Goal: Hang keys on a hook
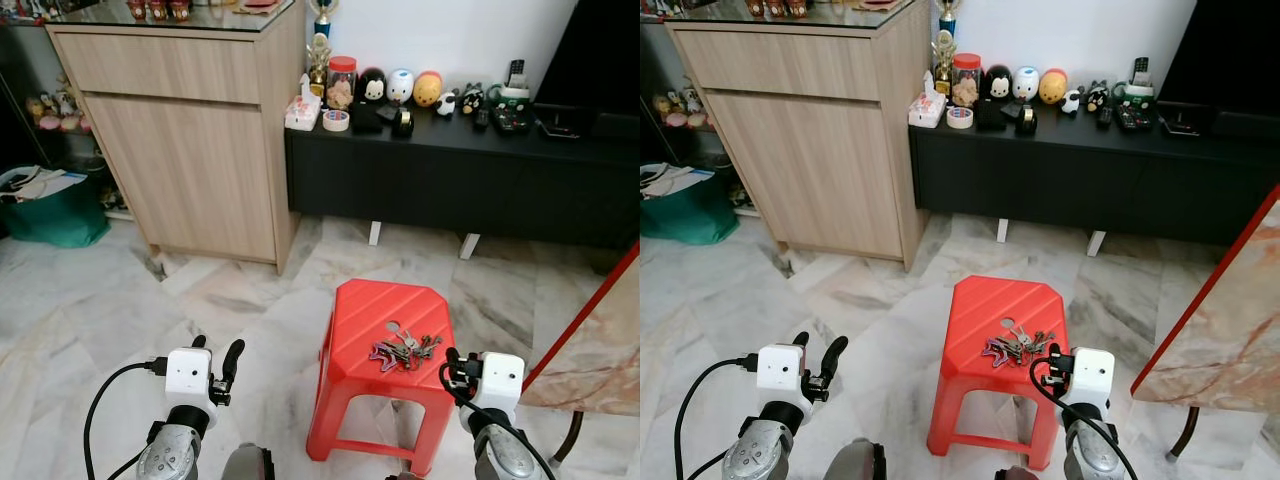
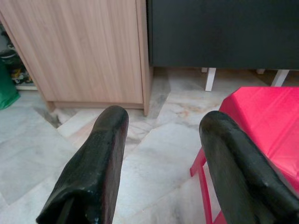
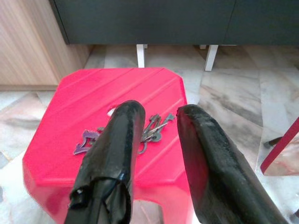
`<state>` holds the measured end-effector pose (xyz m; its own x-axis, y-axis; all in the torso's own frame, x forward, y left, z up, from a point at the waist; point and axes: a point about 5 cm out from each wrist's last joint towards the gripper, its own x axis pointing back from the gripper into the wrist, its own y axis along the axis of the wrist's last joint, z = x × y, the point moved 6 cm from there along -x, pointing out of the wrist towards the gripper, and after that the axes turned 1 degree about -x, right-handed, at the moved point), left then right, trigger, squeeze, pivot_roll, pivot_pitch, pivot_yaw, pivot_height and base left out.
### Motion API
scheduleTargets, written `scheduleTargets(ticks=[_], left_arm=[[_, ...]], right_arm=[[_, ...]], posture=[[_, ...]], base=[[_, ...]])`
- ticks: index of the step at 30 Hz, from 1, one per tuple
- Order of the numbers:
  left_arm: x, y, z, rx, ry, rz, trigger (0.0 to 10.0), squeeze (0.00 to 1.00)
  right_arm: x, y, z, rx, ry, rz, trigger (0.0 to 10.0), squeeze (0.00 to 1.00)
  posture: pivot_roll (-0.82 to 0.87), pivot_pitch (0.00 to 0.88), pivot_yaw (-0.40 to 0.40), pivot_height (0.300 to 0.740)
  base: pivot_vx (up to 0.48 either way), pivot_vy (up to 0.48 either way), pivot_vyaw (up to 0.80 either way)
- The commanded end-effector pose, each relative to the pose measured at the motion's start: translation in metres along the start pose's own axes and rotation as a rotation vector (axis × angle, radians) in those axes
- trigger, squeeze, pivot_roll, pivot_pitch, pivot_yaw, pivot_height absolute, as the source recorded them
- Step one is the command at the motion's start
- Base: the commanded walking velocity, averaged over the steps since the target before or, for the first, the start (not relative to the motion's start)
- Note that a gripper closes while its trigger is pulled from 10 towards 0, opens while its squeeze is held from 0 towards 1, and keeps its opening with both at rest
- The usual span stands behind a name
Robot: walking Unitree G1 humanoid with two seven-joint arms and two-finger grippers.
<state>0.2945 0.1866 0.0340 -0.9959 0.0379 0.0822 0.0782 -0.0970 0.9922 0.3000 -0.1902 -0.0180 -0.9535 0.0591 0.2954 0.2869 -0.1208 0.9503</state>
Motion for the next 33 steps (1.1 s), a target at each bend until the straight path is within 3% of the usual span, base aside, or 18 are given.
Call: scheduleTargets(ticks=[1,11,13,23,33], left_arm=[[-0.0015,-0.0026,-0.0030,0.010,-0.019,0.013,10.0,0.00],[-0.0031,-0.0016,-0.0056,0.010,-0.037,0.011,10.0,0.00],[-0.0034,-0.0016,-0.0061,0.014,-0.039,0.012,10.0,0.00],[-0.0034,-0.0020,-0.0061,0.011,-0.042,0.014,10.0,0.00],[-0.0045,-0.0025,-0.0059,0.012,-0.042,0.014,10.0,0.00]], right_arm=[[-0.0007,0.0000,0.0001,-0.009,0.005,0.002,10.0,0.00],[-0.0008,0.0050,0.0006,0.014,0.016,-0.025,10.0,0.00],[-0.0007,0.0048,0.0013,-0.018,0.014,-0.027,10.0,0.00],[-0.0007,0.0039,0.0000,-0.004,0.010,-0.025,10.0,0.00],[-0.0012,0.0034,0.0007,-0.015,0.012,-0.025,10.0,0.00]], posture=[[0.03,0.000,-0.037,0.634],[0.03,0.000,-0.039,0.634],[0.03,0.000,-0.038,0.634],[0.04,0.000,-0.037,0.634],[0.04,0.003,-0.037,0.634]], base=[[0.000,0.000,0.00],[0.000,0.000,0.16],[0.270,0.000,0.40],[0.313,0.000,0.00],[0.336,0.000,0.50]])
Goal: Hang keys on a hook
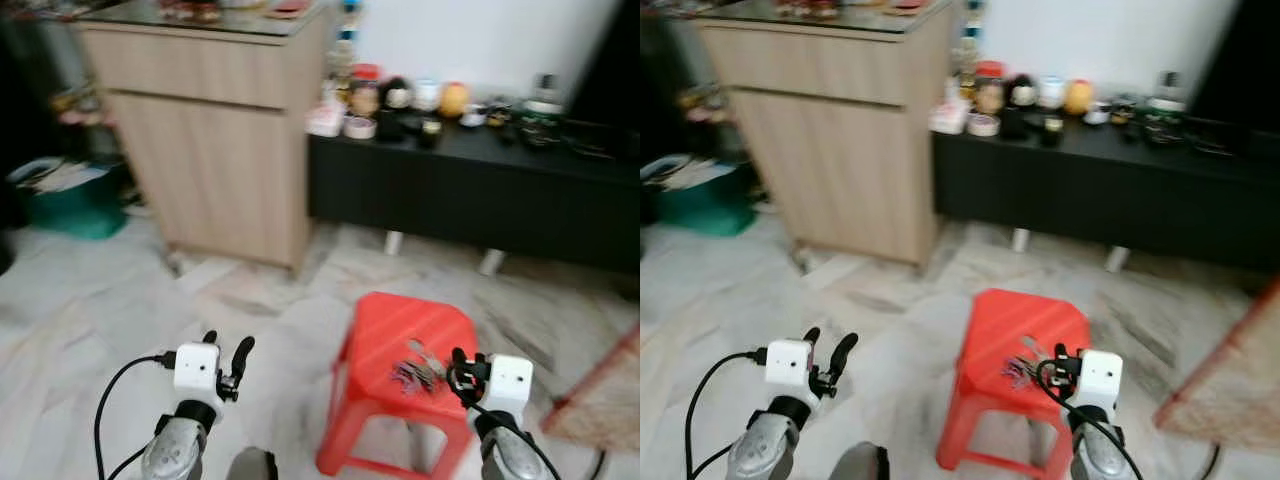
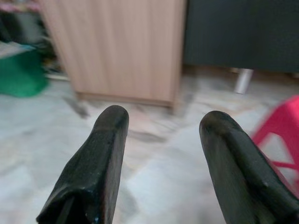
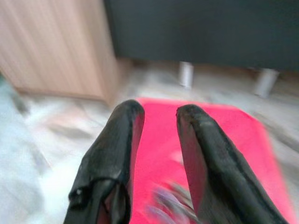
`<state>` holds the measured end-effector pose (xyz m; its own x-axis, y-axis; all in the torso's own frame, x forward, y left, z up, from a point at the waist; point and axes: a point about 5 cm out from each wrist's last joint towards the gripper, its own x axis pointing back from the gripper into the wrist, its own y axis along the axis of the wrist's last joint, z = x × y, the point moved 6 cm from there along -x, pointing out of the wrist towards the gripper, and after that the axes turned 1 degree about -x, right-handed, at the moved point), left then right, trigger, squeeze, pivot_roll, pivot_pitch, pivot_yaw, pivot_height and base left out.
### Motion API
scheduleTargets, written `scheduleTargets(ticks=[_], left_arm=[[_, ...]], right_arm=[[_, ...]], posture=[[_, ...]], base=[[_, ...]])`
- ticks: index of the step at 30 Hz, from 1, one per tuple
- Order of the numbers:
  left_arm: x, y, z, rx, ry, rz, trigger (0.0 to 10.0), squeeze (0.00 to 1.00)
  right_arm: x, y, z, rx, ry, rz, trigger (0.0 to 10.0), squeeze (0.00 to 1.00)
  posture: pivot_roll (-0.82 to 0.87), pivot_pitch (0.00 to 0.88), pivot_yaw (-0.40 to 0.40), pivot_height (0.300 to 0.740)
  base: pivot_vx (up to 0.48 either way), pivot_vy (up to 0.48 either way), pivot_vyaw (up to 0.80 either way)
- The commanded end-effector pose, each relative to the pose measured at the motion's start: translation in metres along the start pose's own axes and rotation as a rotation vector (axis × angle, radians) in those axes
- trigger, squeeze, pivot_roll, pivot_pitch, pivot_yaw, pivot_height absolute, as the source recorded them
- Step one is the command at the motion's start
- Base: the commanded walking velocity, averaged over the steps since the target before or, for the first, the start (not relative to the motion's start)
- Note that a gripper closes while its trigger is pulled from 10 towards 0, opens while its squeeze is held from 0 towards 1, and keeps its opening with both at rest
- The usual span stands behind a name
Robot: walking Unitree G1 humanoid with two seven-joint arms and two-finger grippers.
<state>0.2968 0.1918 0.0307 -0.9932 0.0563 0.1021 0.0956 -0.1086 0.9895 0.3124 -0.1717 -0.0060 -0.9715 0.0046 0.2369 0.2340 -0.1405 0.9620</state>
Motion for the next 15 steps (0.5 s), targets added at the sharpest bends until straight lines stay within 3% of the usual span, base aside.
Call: scheduleTargets(ticks=[1,7,15], left_arm=[[-0.002,0.001,-0.011,0.023,-0.022,-0.006,10.0,0.00],[-0.003,0.001,-0.012,0.025,-0.026,-0.005,10.0,0.00],[-0.001,-0.001,-0.015,0.043,-0.048,0.002,10.0,0.00]], right_arm=[[0.008,-0.009,-0.020,-0.002,-0.052,0.032,10.0,0.00],[0.008,-0.010,-0.024,0.000,-0.073,0.033,10.0,0.00],[0.009,-0.013,-0.037,-0.002,-0.147,0.041,10.0,0.00]], posture=[[0.04,0.003,-0.037,0.634],[0.04,0.004,-0.036,0.634],[0.05,0.007,-0.037,0.634]], base=[[0.341,0.000,0.00],[0.338,0.000,0.00],[0.000,0.000,0.00]])
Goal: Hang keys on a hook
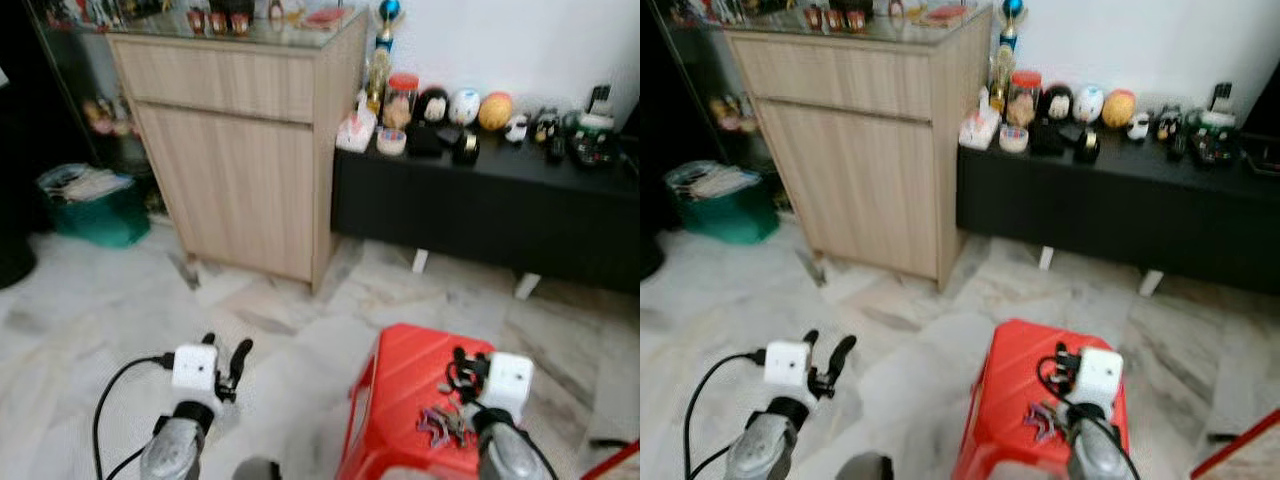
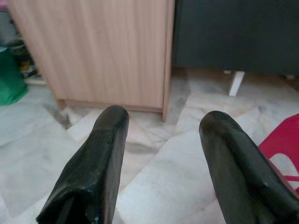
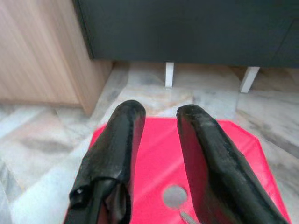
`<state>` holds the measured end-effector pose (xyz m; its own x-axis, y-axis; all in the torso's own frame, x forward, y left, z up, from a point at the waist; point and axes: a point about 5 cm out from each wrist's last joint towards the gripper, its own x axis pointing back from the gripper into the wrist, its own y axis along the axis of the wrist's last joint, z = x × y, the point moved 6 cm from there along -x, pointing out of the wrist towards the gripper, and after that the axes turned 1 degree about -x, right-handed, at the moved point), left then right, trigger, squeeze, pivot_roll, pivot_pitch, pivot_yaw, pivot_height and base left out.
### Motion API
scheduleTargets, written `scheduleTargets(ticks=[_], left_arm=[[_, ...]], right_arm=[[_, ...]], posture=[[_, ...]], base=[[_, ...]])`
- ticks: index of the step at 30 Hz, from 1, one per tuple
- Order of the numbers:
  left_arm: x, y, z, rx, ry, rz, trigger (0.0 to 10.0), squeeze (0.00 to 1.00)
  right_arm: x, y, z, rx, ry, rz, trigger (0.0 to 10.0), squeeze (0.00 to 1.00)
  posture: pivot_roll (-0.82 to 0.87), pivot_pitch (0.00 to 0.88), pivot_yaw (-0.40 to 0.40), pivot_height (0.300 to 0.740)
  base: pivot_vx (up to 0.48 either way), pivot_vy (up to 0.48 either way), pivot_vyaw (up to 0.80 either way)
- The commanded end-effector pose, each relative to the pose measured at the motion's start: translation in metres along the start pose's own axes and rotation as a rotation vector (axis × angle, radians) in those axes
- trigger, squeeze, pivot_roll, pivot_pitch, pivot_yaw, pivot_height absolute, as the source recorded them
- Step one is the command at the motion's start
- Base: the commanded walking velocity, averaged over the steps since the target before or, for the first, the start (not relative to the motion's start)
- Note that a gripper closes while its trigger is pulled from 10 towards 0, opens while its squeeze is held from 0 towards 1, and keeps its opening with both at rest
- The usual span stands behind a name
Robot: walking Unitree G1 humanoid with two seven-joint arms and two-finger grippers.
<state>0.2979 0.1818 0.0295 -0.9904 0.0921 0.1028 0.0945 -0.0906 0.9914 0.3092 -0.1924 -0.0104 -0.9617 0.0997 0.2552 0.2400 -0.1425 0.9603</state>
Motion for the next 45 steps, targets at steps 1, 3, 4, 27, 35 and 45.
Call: scheduleTargets(ticks=[1,3,4,27,35,45], left_arm=[[0.001,-0.002,-0.005,0.028,-0.014,0.004,10.0,0.00],[0.002,-0.002,-0.005,0.031,-0.015,0.004,10.0,0.00],[0.002,-0.002,-0.005,0.033,-0.016,0.004,10.0,0.00],[0.004,-0.013,-0.008,0.025,-0.028,0.042,10.0,0.00],[0.006,-0.015,-0.005,0.017,-0.017,0.048,10.0,0.00],[0.007,-0.015,-0.003,0.011,-0.008,0.048,10.0,0.00]], right_arm=[[0.006,-0.011,-0.017,0.001,-0.050,0.036,10.0,0.00],[0.006,-0.012,-0.017,0.001,-0.049,0.037,10.0,0.00],[0.006,-0.012,-0.016,0.000,-0.047,0.040,10.0,0.00],[0.002,-0.033,-0.024,-0.033,-0.060,0.152,10.0,0.00],[0.000,-0.031,-0.019,-0.032,-0.043,0.137,10.0,0.00],[-0.008,-0.030,-0.020,-0.138,-0.048,0.161,10.0,1.00]], posture=[[0.05,0.007,-0.037,0.634],[0.05,0.007,-0.037,0.634],[0.05,0.007,-0.037,0.634],[0.05,0.008,-0.039,0.604],[0.06,0.004,-0.036,0.599],[0.06,0.009,-0.031,0.599]], base=[[0.000,0.000,0.00],[0.000,0.000,0.00],[0.000,0.000,0.00],[0.000,0.000,0.00],[0.000,0.000,0.00],[0.000,0.000,0.00]])
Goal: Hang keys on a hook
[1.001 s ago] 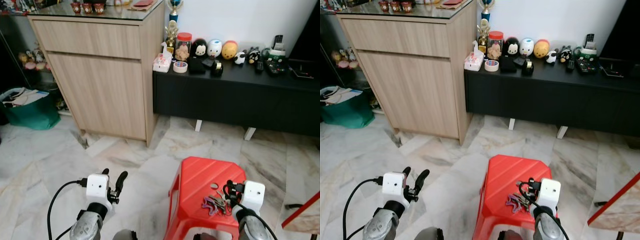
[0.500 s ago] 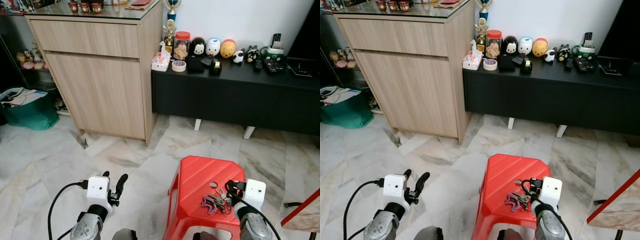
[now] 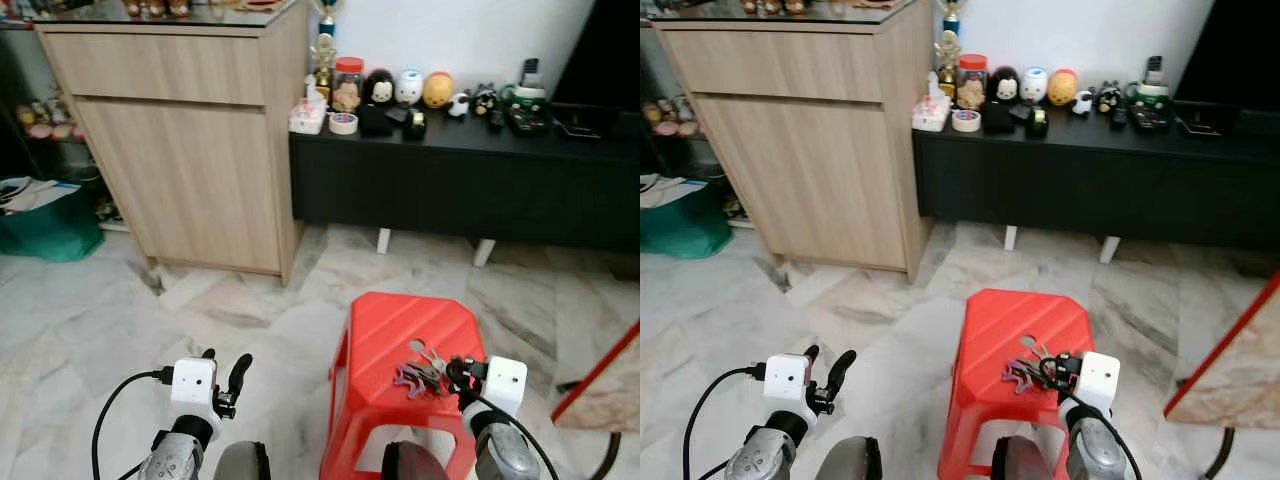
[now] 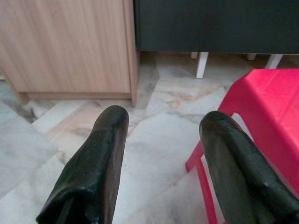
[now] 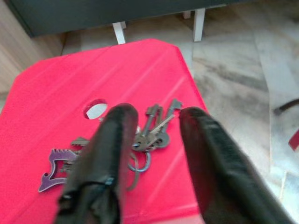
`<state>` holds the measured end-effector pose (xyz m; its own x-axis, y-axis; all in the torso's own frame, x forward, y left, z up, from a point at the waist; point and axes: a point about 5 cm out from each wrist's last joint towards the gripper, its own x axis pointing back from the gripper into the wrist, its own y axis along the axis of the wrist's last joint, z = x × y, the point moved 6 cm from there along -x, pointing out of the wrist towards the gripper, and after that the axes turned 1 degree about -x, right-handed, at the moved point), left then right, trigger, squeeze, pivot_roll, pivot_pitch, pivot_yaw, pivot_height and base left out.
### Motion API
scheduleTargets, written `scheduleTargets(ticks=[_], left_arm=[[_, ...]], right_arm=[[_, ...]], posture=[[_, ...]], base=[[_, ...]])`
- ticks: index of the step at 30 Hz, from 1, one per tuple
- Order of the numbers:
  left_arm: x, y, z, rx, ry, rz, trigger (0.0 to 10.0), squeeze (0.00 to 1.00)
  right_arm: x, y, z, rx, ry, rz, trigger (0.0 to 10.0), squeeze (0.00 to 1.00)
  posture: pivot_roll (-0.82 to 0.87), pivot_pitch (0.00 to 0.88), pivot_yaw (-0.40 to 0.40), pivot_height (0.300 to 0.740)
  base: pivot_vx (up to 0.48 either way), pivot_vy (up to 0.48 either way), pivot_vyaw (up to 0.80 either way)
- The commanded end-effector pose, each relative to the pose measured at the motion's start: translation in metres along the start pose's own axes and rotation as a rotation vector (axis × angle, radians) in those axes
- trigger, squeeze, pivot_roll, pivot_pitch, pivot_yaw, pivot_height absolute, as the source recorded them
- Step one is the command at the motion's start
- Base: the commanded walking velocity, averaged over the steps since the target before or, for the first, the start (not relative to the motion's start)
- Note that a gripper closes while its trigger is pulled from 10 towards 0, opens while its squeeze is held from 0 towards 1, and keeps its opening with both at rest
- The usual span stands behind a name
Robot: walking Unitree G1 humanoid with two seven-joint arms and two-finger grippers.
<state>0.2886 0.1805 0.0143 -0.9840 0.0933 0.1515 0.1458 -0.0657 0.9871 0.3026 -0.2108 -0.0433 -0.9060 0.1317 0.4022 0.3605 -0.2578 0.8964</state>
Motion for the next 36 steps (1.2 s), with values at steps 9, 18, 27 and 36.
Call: scheduleTargets(ticks=[9,18,27,36], left_arm=[[0.000,-0.002,-0.002,-0.023,-0.014,0.009,10.0,0.00],[0.000,-0.003,-0.003,-0.023,-0.016,0.016,10.0,0.00],[-0.001,-0.003,-0.003,-0.024,-0.016,0.015,10.0,0.00],[0.000,-0.002,-0.002,-0.025,-0.013,0.015,10.0,0.00]], right_arm=[[-0.004,-0.016,0.022,-0.029,0.103,0.109,10.0,0.00],[-0.002,-0.033,0.024,-0.027,0.115,0.198,10.0,0.00],[-0.008,-0.025,0.022,-0.049,0.098,0.180,10.0,0.00],[-0.006,-0.025,0.015,-0.071,0.070,0.158,10.0,0.00]], posture=[[0.06,0.013,-0.032,0.599],[0.06,0.019,-0.030,0.599],[0.06,0.019,-0.030,0.599],[0.06,0.029,-0.028,0.599]], base=[[0.000,0.000,0.00],[0.000,0.000,0.00],[0.000,0.000,0.00],[0.000,0.000,0.00]])
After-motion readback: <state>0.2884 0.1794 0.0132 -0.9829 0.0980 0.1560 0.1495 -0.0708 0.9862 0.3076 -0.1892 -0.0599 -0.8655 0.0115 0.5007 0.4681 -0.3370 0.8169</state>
